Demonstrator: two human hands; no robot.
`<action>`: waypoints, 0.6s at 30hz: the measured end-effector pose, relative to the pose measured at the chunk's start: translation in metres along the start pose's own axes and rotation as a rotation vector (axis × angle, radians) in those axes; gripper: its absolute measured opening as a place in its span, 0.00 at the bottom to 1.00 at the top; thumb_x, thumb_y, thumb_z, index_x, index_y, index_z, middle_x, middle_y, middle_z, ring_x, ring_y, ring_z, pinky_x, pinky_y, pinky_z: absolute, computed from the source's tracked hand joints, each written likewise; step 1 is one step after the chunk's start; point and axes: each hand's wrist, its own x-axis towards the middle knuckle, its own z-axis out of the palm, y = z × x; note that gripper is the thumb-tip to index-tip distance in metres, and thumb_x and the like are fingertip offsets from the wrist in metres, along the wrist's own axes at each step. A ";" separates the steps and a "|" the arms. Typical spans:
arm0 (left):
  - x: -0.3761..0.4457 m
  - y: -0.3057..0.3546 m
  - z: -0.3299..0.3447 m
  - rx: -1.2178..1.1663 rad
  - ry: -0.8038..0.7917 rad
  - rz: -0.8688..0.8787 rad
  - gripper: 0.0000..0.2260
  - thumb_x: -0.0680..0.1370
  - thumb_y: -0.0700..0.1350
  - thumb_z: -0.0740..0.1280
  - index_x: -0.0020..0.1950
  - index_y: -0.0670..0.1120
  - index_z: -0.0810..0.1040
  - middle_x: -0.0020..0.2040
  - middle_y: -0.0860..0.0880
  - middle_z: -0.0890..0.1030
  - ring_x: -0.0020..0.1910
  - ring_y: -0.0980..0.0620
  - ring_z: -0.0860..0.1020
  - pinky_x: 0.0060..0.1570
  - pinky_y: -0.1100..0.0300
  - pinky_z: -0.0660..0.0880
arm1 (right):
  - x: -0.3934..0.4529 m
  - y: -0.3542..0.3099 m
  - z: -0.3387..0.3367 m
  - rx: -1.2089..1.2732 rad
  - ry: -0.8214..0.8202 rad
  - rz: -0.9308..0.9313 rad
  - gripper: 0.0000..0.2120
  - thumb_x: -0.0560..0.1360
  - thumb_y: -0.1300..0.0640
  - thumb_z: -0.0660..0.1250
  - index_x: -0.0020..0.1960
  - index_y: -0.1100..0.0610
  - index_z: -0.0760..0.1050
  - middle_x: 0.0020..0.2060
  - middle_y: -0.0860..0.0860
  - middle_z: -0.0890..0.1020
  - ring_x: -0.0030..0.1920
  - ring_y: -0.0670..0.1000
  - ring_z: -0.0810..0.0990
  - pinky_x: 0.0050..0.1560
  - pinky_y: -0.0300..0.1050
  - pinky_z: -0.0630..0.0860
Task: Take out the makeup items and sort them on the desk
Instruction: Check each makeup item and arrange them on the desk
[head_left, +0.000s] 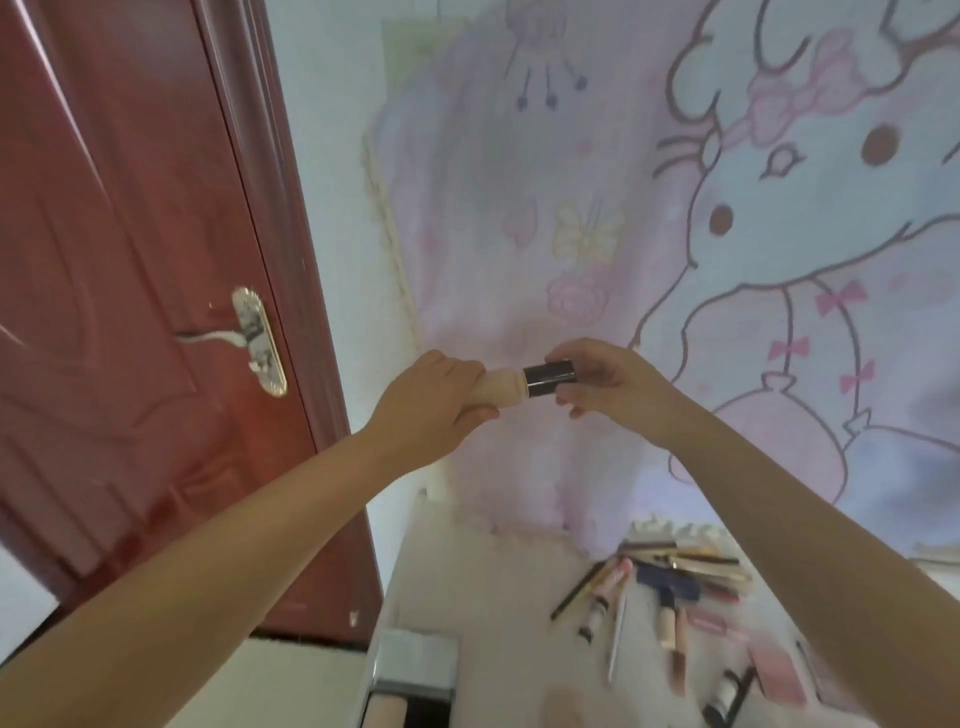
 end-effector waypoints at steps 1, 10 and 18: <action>-0.008 0.001 0.008 -0.030 -0.011 -0.012 0.16 0.77 0.51 0.63 0.58 0.40 0.73 0.50 0.44 0.78 0.51 0.44 0.72 0.45 0.60 0.62 | -0.005 0.009 0.006 0.017 -0.020 0.019 0.17 0.73 0.71 0.64 0.47 0.48 0.73 0.39 0.49 0.78 0.33 0.39 0.79 0.37 0.33 0.77; -0.108 0.029 0.118 -0.377 -0.396 -0.400 0.10 0.79 0.48 0.60 0.52 0.41 0.71 0.44 0.48 0.72 0.41 0.52 0.69 0.37 0.66 0.59 | -0.062 0.128 0.067 0.189 -0.109 0.439 0.19 0.75 0.64 0.63 0.64 0.55 0.67 0.50 0.51 0.76 0.46 0.51 0.77 0.50 0.45 0.75; -0.189 0.074 0.194 -0.719 -0.587 -0.856 0.13 0.79 0.40 0.60 0.62 0.37 0.66 0.48 0.47 0.69 0.47 0.51 0.68 0.33 0.70 0.66 | -0.099 0.201 0.114 0.009 -0.245 0.586 0.15 0.76 0.63 0.61 0.63 0.60 0.71 0.53 0.57 0.79 0.52 0.58 0.79 0.51 0.47 0.76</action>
